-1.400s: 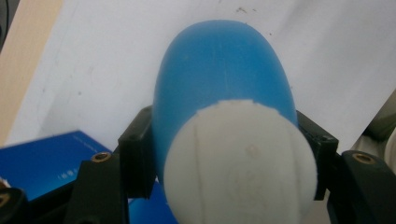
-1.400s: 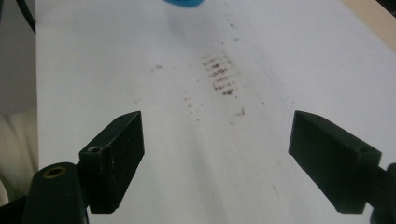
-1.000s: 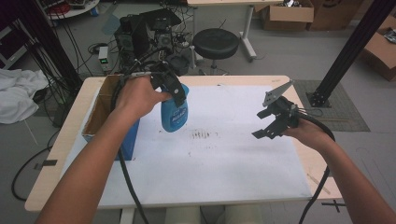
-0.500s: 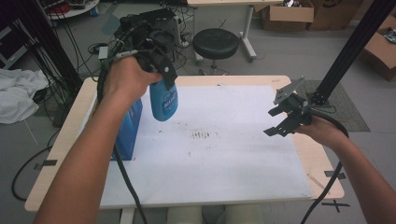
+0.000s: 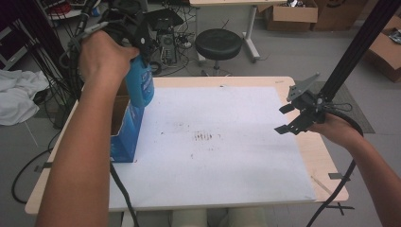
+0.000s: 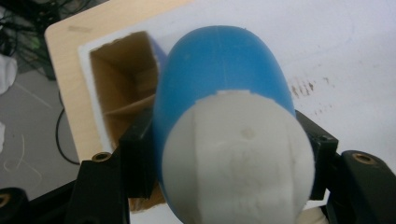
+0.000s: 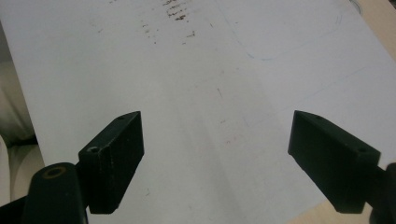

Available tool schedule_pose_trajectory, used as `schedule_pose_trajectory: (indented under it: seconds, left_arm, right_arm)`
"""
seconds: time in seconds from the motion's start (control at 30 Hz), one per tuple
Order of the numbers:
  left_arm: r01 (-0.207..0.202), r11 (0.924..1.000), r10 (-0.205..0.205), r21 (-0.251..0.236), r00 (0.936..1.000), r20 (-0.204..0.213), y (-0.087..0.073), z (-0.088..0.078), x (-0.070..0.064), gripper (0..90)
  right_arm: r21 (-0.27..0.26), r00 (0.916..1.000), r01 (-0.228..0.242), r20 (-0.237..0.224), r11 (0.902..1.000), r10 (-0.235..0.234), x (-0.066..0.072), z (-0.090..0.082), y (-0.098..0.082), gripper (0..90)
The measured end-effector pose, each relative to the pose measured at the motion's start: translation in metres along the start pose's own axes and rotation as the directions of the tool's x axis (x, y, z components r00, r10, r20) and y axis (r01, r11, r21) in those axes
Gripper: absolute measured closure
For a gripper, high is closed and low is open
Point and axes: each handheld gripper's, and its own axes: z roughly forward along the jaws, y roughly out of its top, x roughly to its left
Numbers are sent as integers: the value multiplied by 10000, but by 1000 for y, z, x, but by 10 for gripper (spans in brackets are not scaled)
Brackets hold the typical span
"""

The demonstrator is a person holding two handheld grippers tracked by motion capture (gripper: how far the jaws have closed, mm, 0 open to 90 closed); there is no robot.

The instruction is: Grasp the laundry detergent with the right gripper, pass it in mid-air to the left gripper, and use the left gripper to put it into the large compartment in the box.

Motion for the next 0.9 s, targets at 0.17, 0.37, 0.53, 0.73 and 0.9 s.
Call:
schedule_pose_trajectory:
  seconds: [0.17, 0.37, 0.53, 0.73, 0.9]
  left_arm:
    - [732, 9972, -735, -118, 9970, -255, -10, -4, 17, 380]
    - [1550, 9878, -1556, -167, 9869, -424, -22, -8, 38, 380]
    - [1991, 9796, -2004, -268, 9779, -590, -33, -8, 53, 380]
    - [2277, 9736, -2281, -129, 9714, -664, -40, 1, 64, 380]
    - [2303, 9731, -2294, 55, 9709, -688, -44, 11, 67, 380]
  right_arm:
    - [-62, 10000, 60, 29, 10000, -60, -1, -2, -1, 180]
    - [88, 9999, 130, 19, 9999, -130, -2, -3, -2, 180]
    - [258, 9999, 159, 57, 9995, -161, -3, -5, -4, 178]
    - [241, 9996, 263, 97, 9994, -265, -2, -4, -5, 179]
    - [235, 9996, 253, 94, 9994, -255, -2, -3, -5, 180]
